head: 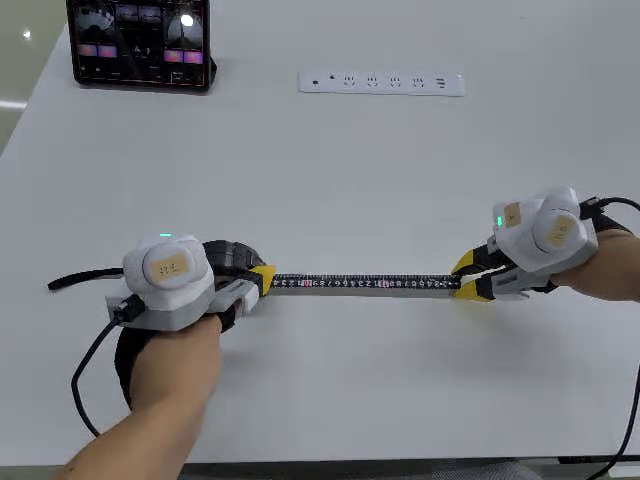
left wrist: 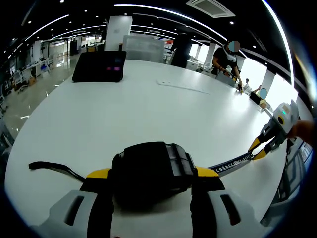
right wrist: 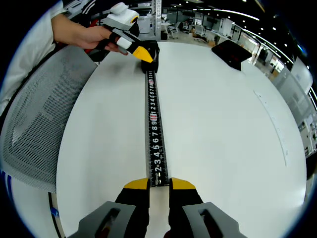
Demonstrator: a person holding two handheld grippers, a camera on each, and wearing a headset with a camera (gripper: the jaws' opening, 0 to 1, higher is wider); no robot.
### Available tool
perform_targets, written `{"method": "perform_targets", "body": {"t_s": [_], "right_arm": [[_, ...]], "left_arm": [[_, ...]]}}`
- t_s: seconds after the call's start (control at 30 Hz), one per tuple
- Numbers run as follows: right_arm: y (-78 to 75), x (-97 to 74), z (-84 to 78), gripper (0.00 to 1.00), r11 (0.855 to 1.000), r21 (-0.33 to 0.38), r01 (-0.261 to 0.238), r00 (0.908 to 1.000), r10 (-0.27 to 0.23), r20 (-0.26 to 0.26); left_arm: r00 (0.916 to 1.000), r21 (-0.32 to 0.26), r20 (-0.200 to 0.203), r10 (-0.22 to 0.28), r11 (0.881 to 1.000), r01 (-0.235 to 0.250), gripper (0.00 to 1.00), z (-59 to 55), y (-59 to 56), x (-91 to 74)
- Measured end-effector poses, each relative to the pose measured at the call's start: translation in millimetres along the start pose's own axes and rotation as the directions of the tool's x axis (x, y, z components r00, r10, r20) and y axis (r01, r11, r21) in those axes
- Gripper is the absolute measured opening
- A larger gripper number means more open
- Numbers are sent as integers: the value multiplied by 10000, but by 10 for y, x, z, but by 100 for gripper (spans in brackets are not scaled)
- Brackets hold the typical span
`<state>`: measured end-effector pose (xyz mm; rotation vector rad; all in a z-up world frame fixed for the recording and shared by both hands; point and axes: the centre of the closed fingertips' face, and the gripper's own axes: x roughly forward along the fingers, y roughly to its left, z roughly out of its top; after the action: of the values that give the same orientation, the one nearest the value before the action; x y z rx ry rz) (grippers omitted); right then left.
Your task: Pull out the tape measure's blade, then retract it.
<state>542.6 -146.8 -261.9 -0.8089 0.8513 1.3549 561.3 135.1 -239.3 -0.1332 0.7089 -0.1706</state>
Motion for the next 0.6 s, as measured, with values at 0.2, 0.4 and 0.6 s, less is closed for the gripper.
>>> {"method": "perform_targets", "body": {"t_s": [0.2,0.4,0.6], "right_arm": [[-4,-9,9,10,10000,4,9,10000,-9,-59],[-9,-18,77,10,10000,-22,45,10000,-45,70],[4,23,166,10,10000,-33,-29,9998,30,217]], "left_arm": [[10000,-77,20,-76,9999,76,58,-3,2,1],[9999,-137,26,-155,9998,156,58,-5,3,3],[9996,-206,52,-260,9994,261,59,-10,-3,-5]]}}
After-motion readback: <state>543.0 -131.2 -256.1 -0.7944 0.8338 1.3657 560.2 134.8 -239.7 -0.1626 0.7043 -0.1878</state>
